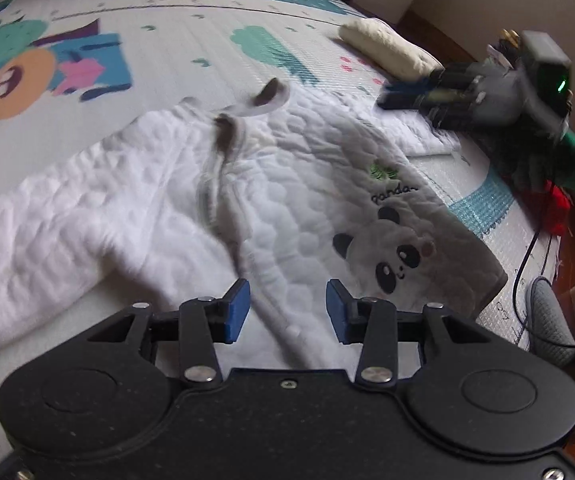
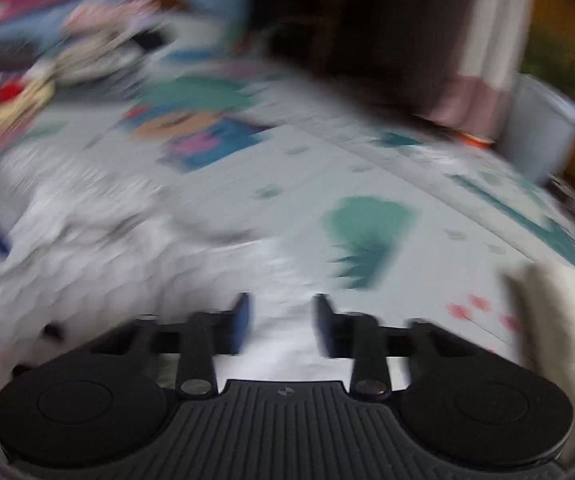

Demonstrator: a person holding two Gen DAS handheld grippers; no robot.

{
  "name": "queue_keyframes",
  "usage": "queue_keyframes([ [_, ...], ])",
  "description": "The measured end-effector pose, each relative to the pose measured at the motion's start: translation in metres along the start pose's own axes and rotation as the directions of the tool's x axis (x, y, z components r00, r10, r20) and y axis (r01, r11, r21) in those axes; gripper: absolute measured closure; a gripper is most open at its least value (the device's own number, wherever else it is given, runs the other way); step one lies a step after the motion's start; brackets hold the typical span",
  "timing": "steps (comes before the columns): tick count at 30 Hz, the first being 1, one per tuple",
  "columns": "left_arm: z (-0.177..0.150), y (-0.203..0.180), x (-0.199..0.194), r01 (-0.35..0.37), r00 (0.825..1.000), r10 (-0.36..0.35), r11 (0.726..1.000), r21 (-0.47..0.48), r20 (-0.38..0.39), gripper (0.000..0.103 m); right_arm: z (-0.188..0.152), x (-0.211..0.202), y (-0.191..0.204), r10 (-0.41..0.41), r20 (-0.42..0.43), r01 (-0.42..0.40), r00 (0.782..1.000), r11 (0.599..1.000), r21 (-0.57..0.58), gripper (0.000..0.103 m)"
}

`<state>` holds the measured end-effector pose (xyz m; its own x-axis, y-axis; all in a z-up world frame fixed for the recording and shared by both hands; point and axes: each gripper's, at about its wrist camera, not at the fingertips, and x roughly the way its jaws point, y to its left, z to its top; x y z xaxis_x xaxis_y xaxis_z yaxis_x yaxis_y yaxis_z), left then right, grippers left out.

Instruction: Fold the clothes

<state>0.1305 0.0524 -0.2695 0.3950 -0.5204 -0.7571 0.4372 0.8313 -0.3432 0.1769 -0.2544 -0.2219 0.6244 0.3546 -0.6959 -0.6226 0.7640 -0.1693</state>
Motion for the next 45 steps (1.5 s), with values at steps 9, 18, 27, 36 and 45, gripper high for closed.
queue_keyframes([
  [9,-0.001,0.058,-0.063,-0.190,0.962,0.208,0.975,-0.113,0.179,0.071,-0.010,-0.005,0.018,0.042,0.000,-0.042,0.999,0.999,0.015,0.073],
  [18,0.002,0.055,-0.003,-0.284,0.954,0.267,0.952,0.119,0.136,0.084,-0.013,0.018,0.056,0.123,-0.114,-0.124,0.986,0.992,0.003,0.063],
  [27,0.002,0.056,-0.029,-0.272,0.959,0.264,0.960,0.062,0.105,0.077,-0.004,0.024,0.047,0.127,-0.128,-0.122,0.984,0.991,0.049,0.061],
  [36,-0.016,0.098,-0.095,-0.314,0.914,0.362,0.918,-0.242,0.184,0.060,-0.025,-0.020,0.005,0.012,-0.030,-0.003,0.999,0.958,0.286,0.059],
  [45,0.064,0.096,0.007,-0.030,0.978,0.059,0.989,-0.145,0.200,0.081,-0.014,-0.004,0.034,0.109,-0.040,-0.096,0.993,0.965,0.242,0.059],
])
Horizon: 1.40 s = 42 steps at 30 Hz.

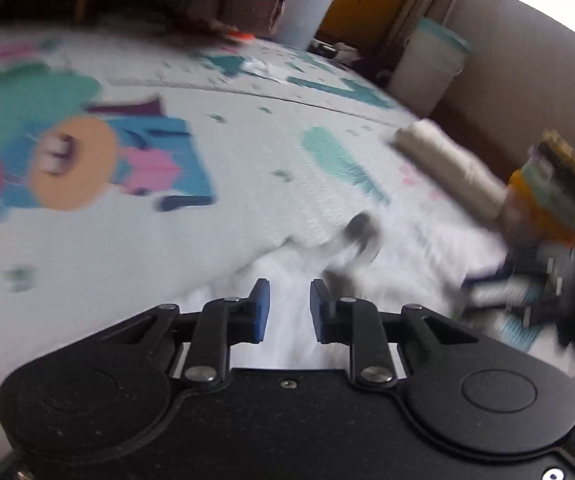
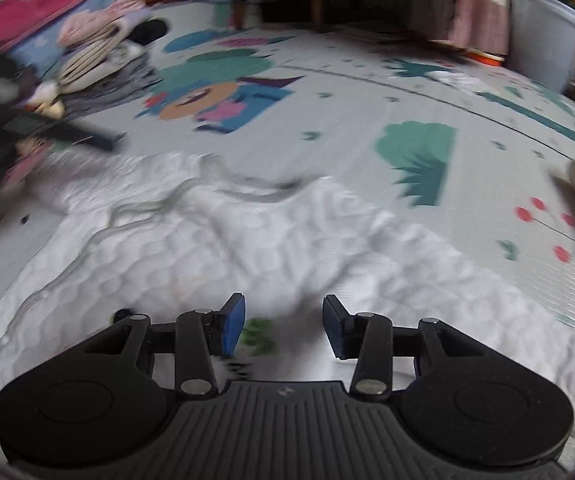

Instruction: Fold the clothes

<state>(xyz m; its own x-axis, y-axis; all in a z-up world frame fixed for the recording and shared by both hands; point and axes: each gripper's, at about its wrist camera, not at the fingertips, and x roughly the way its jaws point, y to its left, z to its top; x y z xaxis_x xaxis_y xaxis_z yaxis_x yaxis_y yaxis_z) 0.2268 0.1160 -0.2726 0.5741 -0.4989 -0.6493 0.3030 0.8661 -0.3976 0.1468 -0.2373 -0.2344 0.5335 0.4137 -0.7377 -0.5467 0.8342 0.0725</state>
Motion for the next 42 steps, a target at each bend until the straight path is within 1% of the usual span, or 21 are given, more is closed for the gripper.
queue_keyframes([
  [2,0.008,0.010,0.031,0.033,0.999,-0.035,0.997,-0.071,-0.029,0.083,0.000,0.002,0.006,0.019,-0.011,-0.019,1.000,1.000,-0.001,0.059],
  [3,0.011,0.017,0.044,0.049,0.998,-0.054,0.992,-0.118,-0.042,0.097,0.000,0.002,0.008,0.028,-0.016,-0.028,0.999,1.000,0.001,0.059],
  [4,0.013,0.028,0.044,0.070,0.995,-0.084,0.973,-0.221,-0.052,0.097,-0.001,0.001,0.010,0.033,-0.019,-0.033,0.999,0.999,0.001,0.059],
  [6,0.014,0.046,0.039,0.110,0.991,-0.132,0.909,-0.401,-0.027,0.097,-0.002,0.000,0.014,0.041,-0.026,-0.041,0.999,0.999,0.001,0.059],
  [8,0.013,0.051,0.034,0.165,0.985,-0.167,0.878,-0.449,0.034,0.097,-0.004,-0.001,0.015,0.060,-0.029,-0.060,0.998,0.998,0.010,0.059],
  [9,0.011,0.054,0.039,0.168,0.984,-0.177,0.871,-0.461,0.023,0.096,-0.005,0.001,0.017,0.062,-0.035,-0.062,0.997,0.998,0.007,0.059],
  [10,0.008,0.056,0.045,0.137,0.987,-0.158,0.881,-0.454,-0.009,0.099,-0.005,0.003,0.018,0.064,-0.041,-0.063,0.997,0.998,0.004,0.059],
  [12,0.012,0.056,0.042,0.149,0.987,-0.159,0.868,-0.473,0.019,0.099,-0.007,0.006,0.020,0.067,-0.054,-0.067,0.996,0.998,-0.002,0.059],
  [15,0.023,0.043,0.036,0.250,0.968,-0.232,0.846,-0.472,0.095,0.096,-0.005,0.005,0.024,0.081,-0.063,-0.081,0.995,0.997,-0.007,0.057],
  [17,0.026,0.033,0.049,0.236,0.970,-0.239,0.876,-0.420,0.047,0.086,-0.008,0.007,0.026,0.089,-0.074,-0.089,0.993,0.996,-0.004,0.055],
  [19,0.025,0.033,0.062,0.174,0.981,-0.196,0.904,-0.391,-0.017,0.092,-0.010,0.010,0.028,0.089,-0.091,-0.090,0.992,0.996,-0.011,0.055],
  [21,0.031,0.039,0.058,0.196,0.977,-0.214,0.868,-0.457,0.012,0.090,-0.009,0.007,0.030,0.089,-0.086,-0.091,0.992,0.996,-0.022,0.055],
  [22,0.034,0.038,0.056,0.197,0.978,-0.206,0.869,-0.454,0.030,0.085,-0.008,0.005,0.028,0.087,-0.077,-0.089,0.993,0.996,-0.015,0.055],
  [26,0.042,0.028,0.051,0.159,0.985,-0.172,0.916,-0.369,-0.001,0.081,-0.004,0.003,0.016,0.041,-0.043,-0.040,0.998,0.999,0.020,0.055],
  [28,0.047,0.017,0.037,0.173,0.985,-0.172,0.929,-0.327,0.033,0.058,0.002,0.000,0.007,-0.016,0.003,0.015,1.000,1.000,0.004,0.055],
  [30,0.048,0.003,0.031,0.203,0.979,-0.196,0.939,-0.279,0.052,0.058,0.008,0.003,-0.006,-0.045,0.022,0.045,0.999,0.999,0.011,0.055],
  [34,0.039,-0.050,0.045,0.235,0.971,-0.235,0.972,0.006,-0.044,0.059,0.008,0.016,-0.023,-0.079,-0.006,0.079,0.997,0.997,-0.018,0.057],
  [36,0.029,-0.065,0.051,0.235,0.970,-0.230,0.969,0.075,-0.075,0.059,0.002,0.004,-0.013,-0.097,0.066,0.103,0.993,0.989,-0.102,0.057],
  [37,0.026,-0.068,0.058,0.185,0.980,-0.175,0.975,0.119,-0.095,0.059,0.000,-0.004,-0.008,-0.103,0.101,0.115,0.990,0.986,-0.119,0.057],
  [39,0.023,-0.074,0.065,0.119,0.989,-0.099,0.974,0.191,-0.111,0.081,-0.007,-0.013,-0.002,-0.100,0.107,0.111,0.989,0.988,-0.108,0.057],
  [42,0.025,-0.084,0.067,0.057,0.994,-0.029,0.959,0.277,-0.104,0.080,-0.022,-0.013,0.003,-0.078,0.064,0.086,0.995,0.987,-0.133,0.057],
])
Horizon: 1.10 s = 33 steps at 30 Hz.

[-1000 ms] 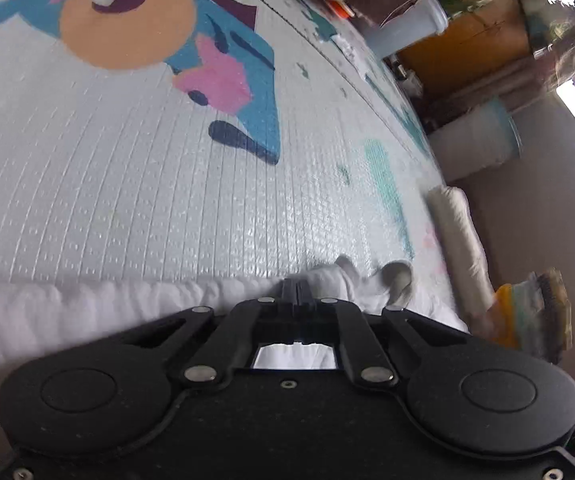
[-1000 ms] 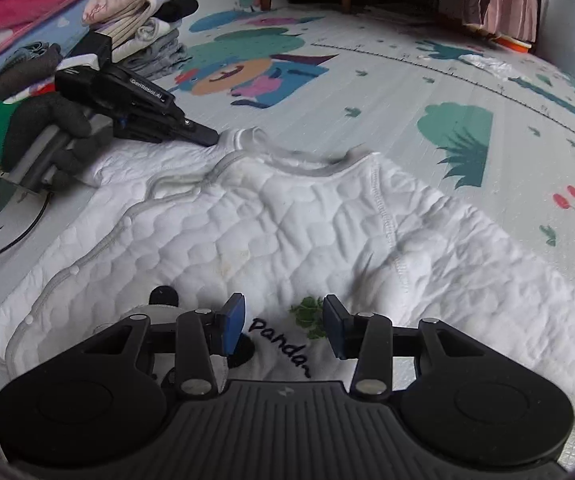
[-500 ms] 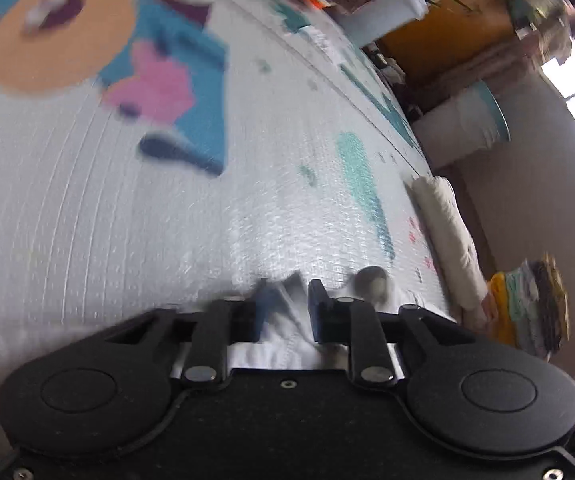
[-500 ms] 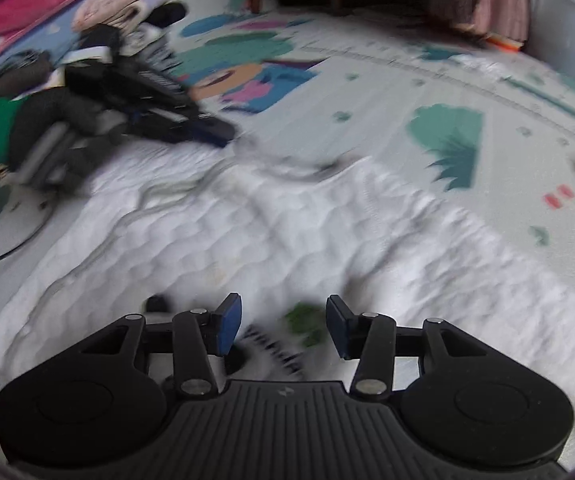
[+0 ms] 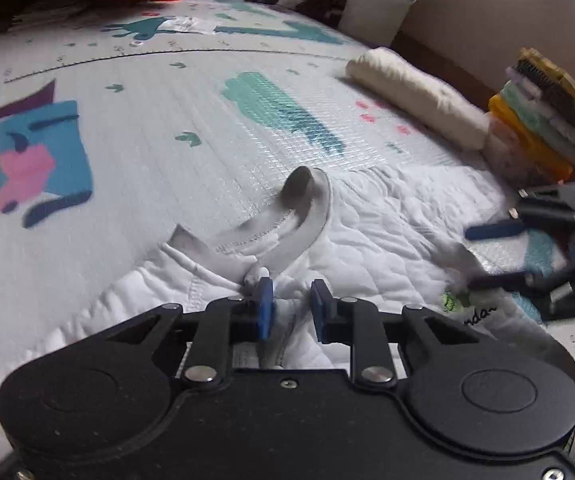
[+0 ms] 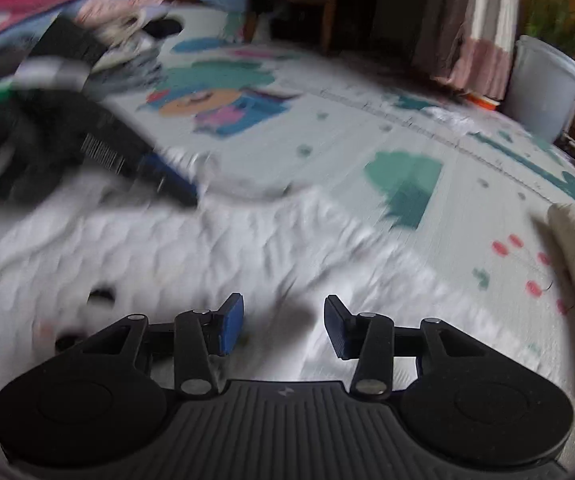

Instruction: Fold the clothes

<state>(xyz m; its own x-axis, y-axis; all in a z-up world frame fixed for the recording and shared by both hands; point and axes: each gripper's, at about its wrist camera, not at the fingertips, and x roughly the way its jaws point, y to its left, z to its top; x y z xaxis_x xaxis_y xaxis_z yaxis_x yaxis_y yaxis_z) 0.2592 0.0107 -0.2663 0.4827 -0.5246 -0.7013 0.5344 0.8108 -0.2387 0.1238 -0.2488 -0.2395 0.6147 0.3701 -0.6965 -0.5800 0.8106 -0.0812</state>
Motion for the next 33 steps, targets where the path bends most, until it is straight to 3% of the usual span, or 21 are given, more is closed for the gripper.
queue_keyframes([
  [3,-0.008,-0.019,-0.003,0.008,0.998,-0.016,0.990,0.143,0.056,0.080,-0.004,-0.007,0.009,0.018,0.048,-0.015,0.999,0.998,-0.065,0.057],
  [4,-0.011,-0.025,-0.002,0.012,0.998,-0.023,0.983,0.182,0.060,0.080,-0.005,-0.002,0.012,0.038,0.008,-0.037,0.999,0.996,-0.079,0.057],
  [6,-0.023,-0.030,0.026,-0.047,0.997,0.061,0.971,0.236,-0.053,0.079,-0.007,0.008,0.017,0.066,-0.053,-0.071,0.996,0.993,-0.097,0.056],
  [8,-0.028,-0.032,0.031,-0.059,0.998,0.066,0.959,0.277,-0.015,0.078,-0.008,0.011,0.021,0.072,-0.078,-0.081,0.994,0.991,-0.111,0.056],
  [11,-0.028,-0.038,0.030,-0.073,0.997,0.078,0.960,0.270,-0.008,0.077,-0.007,0.008,0.026,0.068,-0.086,-0.078,0.994,0.991,-0.111,0.055],
  [14,-0.038,-0.049,0.009,-0.097,0.995,0.092,0.952,0.291,0.030,0.077,-0.010,0.007,0.029,0.093,-0.114,-0.101,0.989,0.993,-0.068,0.042],
  [17,-0.055,-0.060,-0.018,-0.073,0.997,0.065,0.964,0.255,0.041,0.075,-0.010,-0.010,0.034,0.098,-0.062,-0.103,0.993,0.991,-0.080,0.044],
  [21,-0.078,-0.076,-0.049,-0.042,0.999,0.037,0.968,0.246,0.025,0.064,-0.019,-0.046,0.044,0.114,-0.019,-0.114,0.993,0.992,-0.045,0.043],
  [26,-0.081,-0.056,-0.065,-0.031,0.999,0.032,0.993,0.112,-0.005,0.063,-0.047,-0.065,0.079,0.170,-0.068,-0.178,0.983,0.974,-0.142,0.042],
  [30,-0.087,-0.057,-0.074,-0.052,0.999,0.053,0.986,0.157,-0.005,0.063,-0.065,-0.072,0.102,0.198,-0.124,-0.220,0.972,0.955,-0.200,0.043],
  [32,-0.094,-0.064,-0.072,-0.052,0.998,0.057,0.981,0.189,-0.024,0.063,-0.068,-0.068,0.102,0.269,-0.173,-0.294,0.947,0.945,-0.140,0.041],
  [33,-0.098,-0.067,-0.072,-0.061,0.997,0.067,0.979,0.195,-0.028,0.063,-0.068,-0.072,0.104,0.268,-0.149,-0.291,0.952,0.943,-0.161,0.044],
])
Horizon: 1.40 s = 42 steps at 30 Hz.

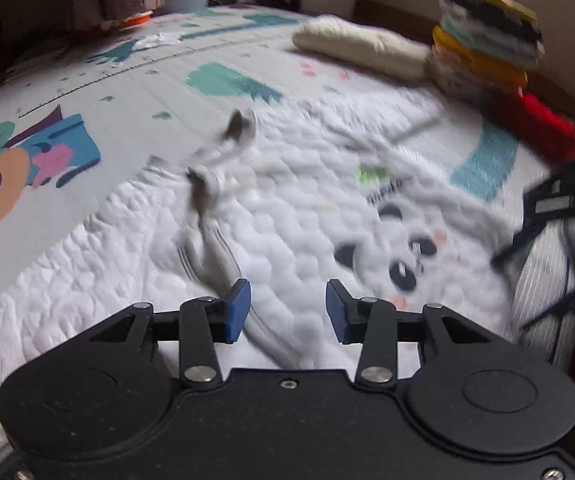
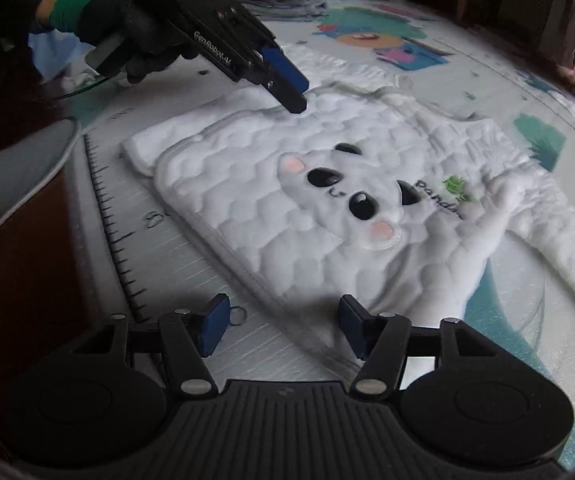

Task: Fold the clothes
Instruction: 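Release the collar and hold both grippers open above the flat jacket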

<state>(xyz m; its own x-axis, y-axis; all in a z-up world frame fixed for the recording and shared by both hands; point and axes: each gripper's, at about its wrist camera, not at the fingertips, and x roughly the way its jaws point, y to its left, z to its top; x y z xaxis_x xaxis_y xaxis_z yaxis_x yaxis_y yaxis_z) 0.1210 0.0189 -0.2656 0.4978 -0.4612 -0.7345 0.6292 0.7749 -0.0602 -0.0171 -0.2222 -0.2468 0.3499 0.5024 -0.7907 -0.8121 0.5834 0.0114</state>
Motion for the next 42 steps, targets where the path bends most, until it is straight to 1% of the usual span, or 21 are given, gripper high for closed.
queue_keyframes([
  [2,-0.003,-0.002,-0.001,0.002,1.000,-0.002,0.999,-0.033,-0.011,0.063,0.005,-0.010,-0.001,-0.028,0.061,0.029,0.998,0.999,-0.016,0.046],
  [3,-0.005,-0.003,-0.001,0.004,1.000,-0.005,0.999,-0.049,-0.015,0.063,0.008,-0.015,-0.004,-0.072,0.086,0.073,0.994,0.997,0.000,0.046],
  [5,-0.005,-0.009,-0.005,0.029,1.000,-0.029,0.998,-0.054,-0.003,0.063,0.011,-0.020,-0.013,-0.154,0.108,0.150,0.982,0.988,0.045,0.046],
  [7,-0.005,-0.018,-0.006,0.061,0.998,-0.061,0.998,-0.035,0.003,0.063,0.009,-0.016,-0.021,-0.197,0.099,0.189,0.975,0.979,0.080,0.045],
  [9,-0.008,-0.028,-0.006,0.108,0.994,-0.108,0.994,0.000,-0.004,0.062,0.003,-0.002,-0.023,-0.158,0.039,0.155,0.987,0.985,0.077,0.043],
  [11,-0.013,-0.036,0.000,0.125,0.992,-0.124,0.992,0.030,-0.039,0.058,-0.004,0.004,-0.025,-0.125,0.031,0.121,0.992,0.986,0.112,0.041],
  [13,-0.020,-0.041,0.006,0.108,0.992,-0.103,0.992,0.066,-0.074,0.057,-0.002,0.002,-0.034,-0.096,0.023,0.090,0.995,0.980,0.179,0.040],
  [15,-0.022,-0.045,0.005,0.102,0.993,-0.095,0.990,0.096,-0.074,0.057,0.002,0.000,-0.031,-0.096,0.009,0.093,0.995,0.985,0.142,0.041],
  [17,-0.023,-0.045,0.005,0.102,0.993,-0.095,0.990,0.101,-0.071,0.056,0.004,-0.006,-0.032,-0.086,0.043,0.079,0.995,0.987,0.142,0.041],
  [22,-0.026,-0.046,0.005,0.098,0.994,-0.092,0.989,0.108,-0.064,0.054,0.031,0.005,-0.065,-0.173,0.117,0.154,0.978,0.976,0.153,0.041],
  [26,-0.026,-0.046,0.004,0.097,0.994,-0.090,0.989,0.110,-0.066,0.054,0.047,0.023,-0.096,-0.218,0.132,0.195,0.967,0.967,0.166,0.041],
  [29,-0.027,-0.046,0.004,0.099,0.994,-0.092,0.989,0.112,-0.064,0.053,0.039,0.048,-0.115,-0.164,0.021,0.154,0.986,0.958,0.240,0.034],
  [33,-0.028,-0.045,0.004,0.103,0.994,-0.096,0.987,0.122,-0.060,0.052,0.030,0.030,-0.117,-0.136,0.062,0.111,0.989,0.947,0.303,0.035],
  [34,-0.028,-0.044,0.004,0.104,0.994,-0.098,0.987,0.122,-0.057,0.052,0.024,0.019,-0.125,-0.154,0.102,0.103,0.983,0.915,0.390,0.035],
  [35,-0.028,-0.044,0.004,0.105,0.994,-0.099,0.987,0.123,-0.055,0.052,0.017,0.010,-0.137,-0.185,0.131,0.096,0.974,0.860,0.501,0.033],
  [36,-0.028,-0.044,0.004,0.105,0.994,-0.098,0.987,0.124,-0.055,0.051,0.004,0.001,-0.155,-0.218,0.146,0.077,0.965,0.767,0.637,0.032],
  [37,-0.028,-0.045,0.004,0.104,0.994,-0.098,0.987,0.125,-0.055,0.050,-0.009,-0.008,-0.173,-0.254,0.156,0.050,0.955,0.653,0.756,0.032],
  [38,-0.028,-0.045,0.005,0.103,0.994,-0.097,0.987,0.126,-0.055,0.050,-0.026,-0.015,-0.192,-0.295,0.163,0.016,0.941,0.521,0.853,0.032],
  [39,-0.028,-0.045,0.005,0.103,0.994,-0.097,0.987,0.126,-0.056,0.050,-0.046,-0.023,-0.212,-0.341,0.169,-0.035,0.925,0.365,0.930,0.032],
  [40,-0.027,-0.045,0.005,0.103,0.994,-0.096,0.987,0.126,-0.057,0.049,-0.066,-0.031,-0.228,-0.397,0.166,-0.082,0.903,0.220,0.972,0.032],
  [42,-0.027,-0.046,0.005,0.103,0.994,-0.096,0.987,0.127,-0.058,0.049,-0.101,-0.045,-0.249,-0.500,0.127,-0.146,0.856,0.001,0.989,0.031],
])
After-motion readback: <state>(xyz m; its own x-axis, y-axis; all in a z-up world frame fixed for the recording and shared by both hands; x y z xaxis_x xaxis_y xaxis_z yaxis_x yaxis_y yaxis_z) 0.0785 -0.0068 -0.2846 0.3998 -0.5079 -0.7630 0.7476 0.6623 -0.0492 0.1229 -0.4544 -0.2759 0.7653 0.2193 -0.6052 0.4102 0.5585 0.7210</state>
